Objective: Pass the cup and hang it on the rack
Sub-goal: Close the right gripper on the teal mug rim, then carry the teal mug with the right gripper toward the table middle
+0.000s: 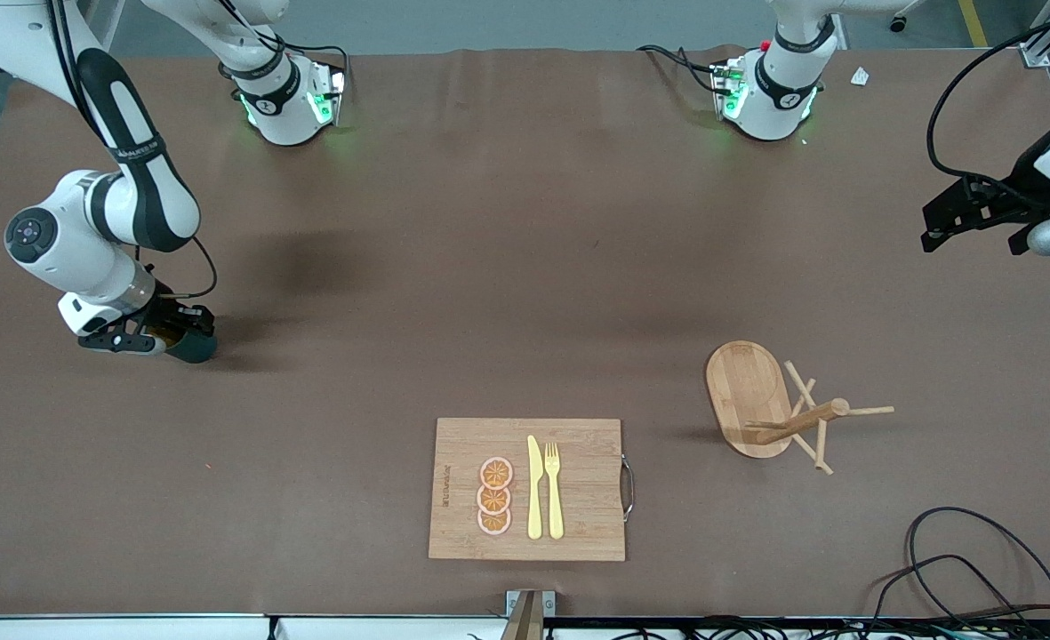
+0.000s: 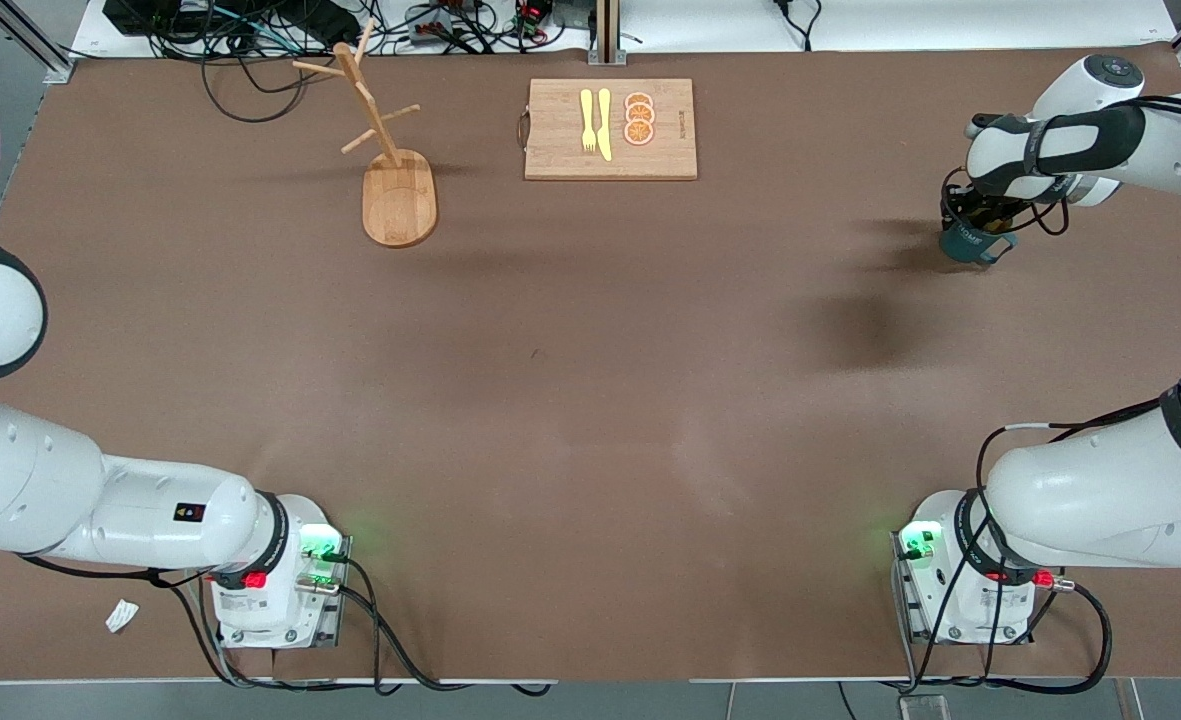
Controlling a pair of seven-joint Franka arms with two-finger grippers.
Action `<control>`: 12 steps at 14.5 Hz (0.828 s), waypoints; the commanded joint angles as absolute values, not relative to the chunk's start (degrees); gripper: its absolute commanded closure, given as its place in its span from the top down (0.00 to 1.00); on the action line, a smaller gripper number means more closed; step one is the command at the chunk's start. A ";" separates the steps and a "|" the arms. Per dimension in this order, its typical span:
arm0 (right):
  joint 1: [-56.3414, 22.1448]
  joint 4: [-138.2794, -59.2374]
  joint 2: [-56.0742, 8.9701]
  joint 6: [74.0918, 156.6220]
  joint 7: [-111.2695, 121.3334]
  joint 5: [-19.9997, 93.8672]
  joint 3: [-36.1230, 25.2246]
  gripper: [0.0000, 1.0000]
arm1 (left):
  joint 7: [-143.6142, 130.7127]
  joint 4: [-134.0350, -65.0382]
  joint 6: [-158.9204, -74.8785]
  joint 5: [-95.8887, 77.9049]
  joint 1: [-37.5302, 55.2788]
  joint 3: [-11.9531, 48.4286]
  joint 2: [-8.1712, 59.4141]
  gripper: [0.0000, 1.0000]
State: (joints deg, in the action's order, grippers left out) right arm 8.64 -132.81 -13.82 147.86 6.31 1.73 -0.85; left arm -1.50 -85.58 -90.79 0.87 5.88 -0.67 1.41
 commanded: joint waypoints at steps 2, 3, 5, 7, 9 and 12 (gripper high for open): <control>8.79 -133.95 -12.57 147.57 7.29 2.72 -0.53 0.35 | -1.93 -84.55 -90.62 0.44 5.71 -0.62 1.85 1.00; 8.79 -133.77 -12.48 146.52 7.29 2.72 -0.53 0.29 | -1.93 -84.55 -90.62 0.44 5.71 -0.62 1.85 1.00; 8.70 -133.77 -12.22 146.08 7.29 2.72 -0.44 0.19 | -1.93 -84.55 -90.62 0.44 5.71 -0.62 1.85 1.00; 8.70 -133.77 -12.22 146.07 7.29 2.72 -0.44 0.10 | -1.85 -84.55 -90.62 0.44 5.71 -0.62 1.85 1.00; 8.70 -133.77 -12.22 146.07 7.29 2.72 -0.44 0.03 | -1.85 -84.55 -90.62 0.44 5.71 -0.70 1.85 1.00; 8.70 -133.60 -11.95 145.38 6.77 2.72 -0.35 0.00 | -1.76 -84.55 -90.62 0.44 5.71 -0.70 1.85 1.00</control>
